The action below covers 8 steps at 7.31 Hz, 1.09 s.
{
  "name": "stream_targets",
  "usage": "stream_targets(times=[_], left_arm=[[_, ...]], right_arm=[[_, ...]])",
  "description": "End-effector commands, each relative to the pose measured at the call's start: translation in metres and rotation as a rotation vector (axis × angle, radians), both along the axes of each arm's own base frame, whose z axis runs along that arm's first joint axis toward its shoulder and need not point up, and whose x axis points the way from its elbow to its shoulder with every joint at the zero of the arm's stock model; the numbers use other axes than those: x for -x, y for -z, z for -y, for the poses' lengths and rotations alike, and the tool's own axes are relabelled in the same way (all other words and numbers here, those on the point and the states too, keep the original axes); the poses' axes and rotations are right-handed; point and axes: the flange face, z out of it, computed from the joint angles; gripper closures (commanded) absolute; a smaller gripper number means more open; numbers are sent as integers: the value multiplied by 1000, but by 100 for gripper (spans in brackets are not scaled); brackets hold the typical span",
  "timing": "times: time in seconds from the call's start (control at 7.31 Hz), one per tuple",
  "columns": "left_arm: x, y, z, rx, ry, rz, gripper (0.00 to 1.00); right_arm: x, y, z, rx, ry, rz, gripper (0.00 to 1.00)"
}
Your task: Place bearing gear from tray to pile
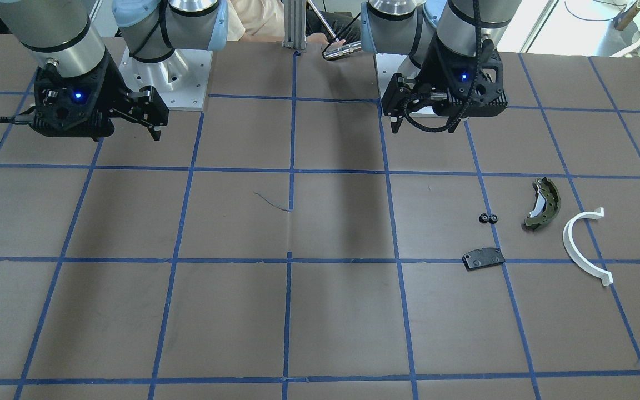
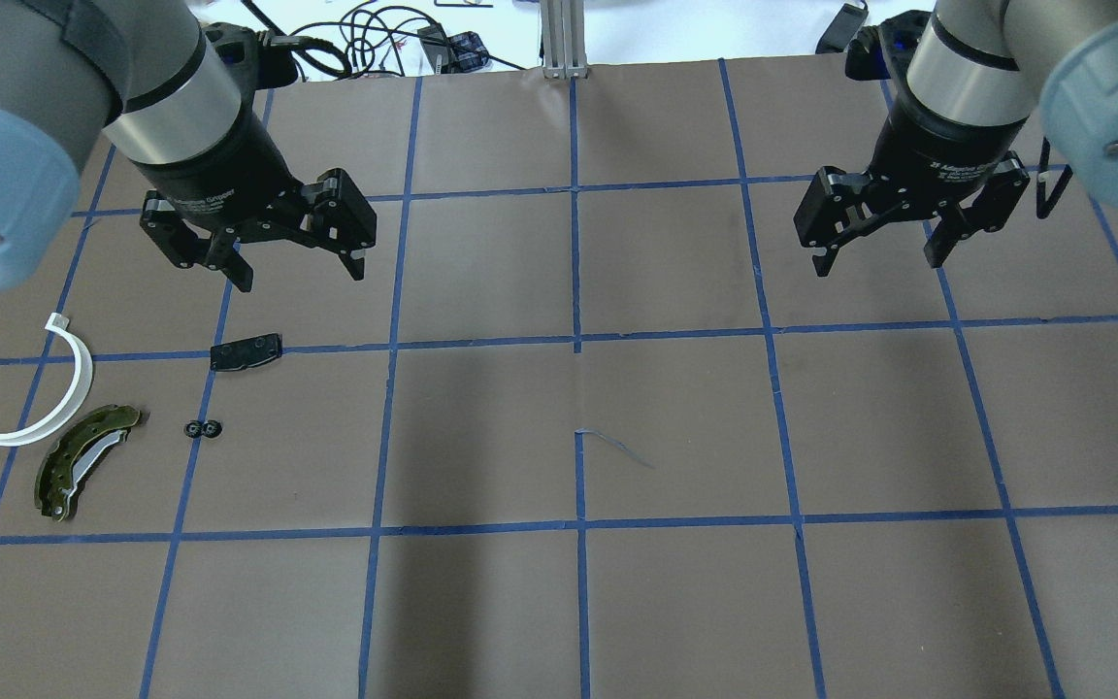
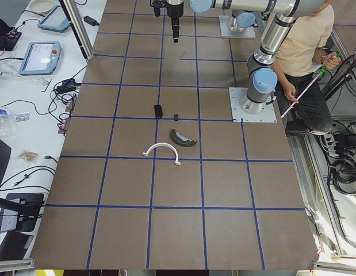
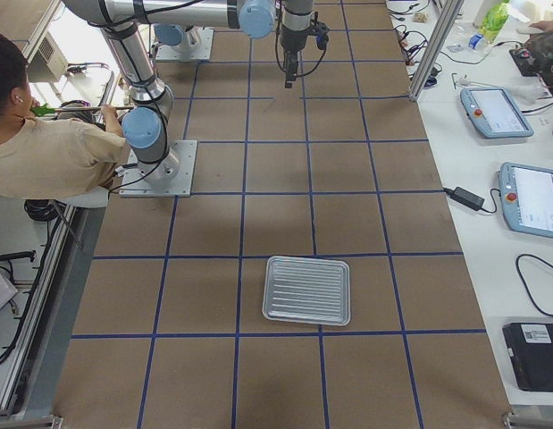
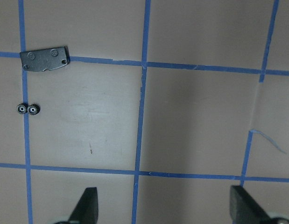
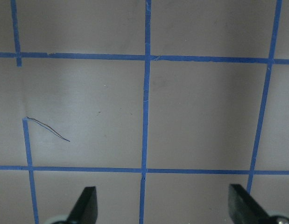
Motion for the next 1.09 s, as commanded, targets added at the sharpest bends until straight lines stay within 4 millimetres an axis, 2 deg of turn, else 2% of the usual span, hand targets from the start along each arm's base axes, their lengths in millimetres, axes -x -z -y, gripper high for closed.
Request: stream_targets(times=[0.0, 0.41, 0.96], left_arm=[[-2, -5, 8, 13, 75, 2, 0], [-2, -14, 11, 22, 85, 2, 0], [-2, -14, 11, 22, 85, 4, 0]], right_arm=[[-1, 0, 0, -1, -1, 0, 0], [0, 0, 1, 5, -3, -1, 0], [0, 0, 1, 7, -1, -3, 0]])
